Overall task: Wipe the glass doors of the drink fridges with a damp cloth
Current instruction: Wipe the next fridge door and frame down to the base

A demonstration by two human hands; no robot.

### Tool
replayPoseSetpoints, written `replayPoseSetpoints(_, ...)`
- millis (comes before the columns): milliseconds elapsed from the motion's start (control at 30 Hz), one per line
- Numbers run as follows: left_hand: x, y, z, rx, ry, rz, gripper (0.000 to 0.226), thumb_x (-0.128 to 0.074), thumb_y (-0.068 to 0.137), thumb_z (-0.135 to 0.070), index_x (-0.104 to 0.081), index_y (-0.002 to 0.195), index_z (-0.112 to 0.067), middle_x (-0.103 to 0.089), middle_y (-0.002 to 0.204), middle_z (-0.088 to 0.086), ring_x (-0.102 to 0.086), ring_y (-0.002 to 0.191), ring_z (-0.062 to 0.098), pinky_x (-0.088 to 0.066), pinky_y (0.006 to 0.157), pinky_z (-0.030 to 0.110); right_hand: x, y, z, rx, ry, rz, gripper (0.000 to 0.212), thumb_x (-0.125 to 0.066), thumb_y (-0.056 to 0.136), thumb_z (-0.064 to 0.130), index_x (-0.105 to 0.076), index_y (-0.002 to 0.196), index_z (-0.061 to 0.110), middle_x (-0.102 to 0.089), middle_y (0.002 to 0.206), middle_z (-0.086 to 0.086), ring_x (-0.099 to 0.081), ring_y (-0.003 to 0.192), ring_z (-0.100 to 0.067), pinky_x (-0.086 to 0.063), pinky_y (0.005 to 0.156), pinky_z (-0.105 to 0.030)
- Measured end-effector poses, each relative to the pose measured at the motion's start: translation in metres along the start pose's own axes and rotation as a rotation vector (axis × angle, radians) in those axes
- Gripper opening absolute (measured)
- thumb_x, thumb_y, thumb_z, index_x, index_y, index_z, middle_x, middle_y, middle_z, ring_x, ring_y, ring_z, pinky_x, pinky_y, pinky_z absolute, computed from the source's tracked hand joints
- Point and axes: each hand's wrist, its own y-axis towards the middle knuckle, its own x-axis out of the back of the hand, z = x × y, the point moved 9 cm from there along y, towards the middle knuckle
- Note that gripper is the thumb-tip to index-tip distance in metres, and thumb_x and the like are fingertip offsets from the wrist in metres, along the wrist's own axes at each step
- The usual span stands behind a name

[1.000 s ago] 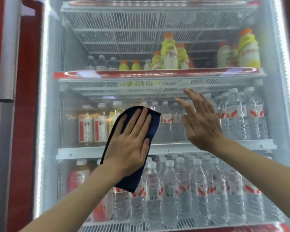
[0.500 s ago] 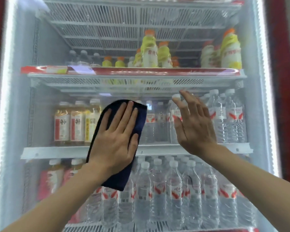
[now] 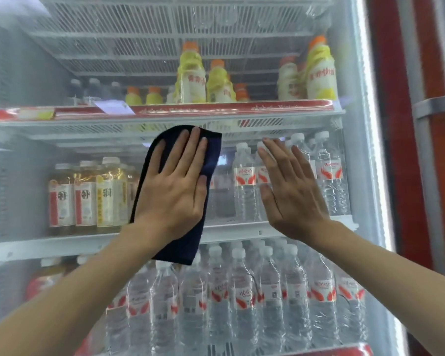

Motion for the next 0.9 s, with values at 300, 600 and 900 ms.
replayPoseSetpoints(300, -0.005, -0.002, -0.021, -0.413, 0.016, 0.085, 0.058, -0.025, 0.107, -0.035, -0.018, 0.162, -0.016, -0.014, 0.17, 0.002, -0.012, 0.157, 0.018, -0.011, 0.128, 0.045, 0.024, -0.001, -0.024, -0.044, 0.024, -0.062, 0.054, -0.039, 0.101, 0.022, -0.046, 0.149, -0.003, -0.041, 0.16, -0.016, -0.033, 0.152, -0.028, -0.024, 0.126, -0.05)
replayPoseSetpoints(600, -0.006, 0.04, -0.015, 0.067, -0.036, -0.024, 0.063, -0.015, 0.105, -0.037, -0.013, 0.162, -0.009, -0.006, 0.17, 0.009, -0.005, 0.158, 0.022, -0.007, 0.127, 0.051, 0.024, -0.013, -0.036, -0.079, 0.04, -0.102, 0.054, -0.036, 0.103, 0.024, -0.046, 0.149, -0.002, -0.044, 0.158, -0.014, -0.037, 0.15, -0.026, -0.025, 0.126, -0.046)
replayPoseSetpoints(900, -0.016, 0.022, -0.082, -0.406, -0.021, 0.075, 0.06, -0.026, 0.106, -0.037, -0.019, 0.162, -0.017, -0.014, 0.169, 0.002, -0.012, 0.157, 0.017, -0.012, 0.127, 0.046, 0.049, -0.041, -0.1, -0.072, -0.06, -0.05, 0.054, -0.037, 0.102, 0.02, -0.044, 0.151, -0.002, -0.041, 0.16, -0.016, -0.037, 0.149, -0.03, -0.024, 0.126, -0.046)
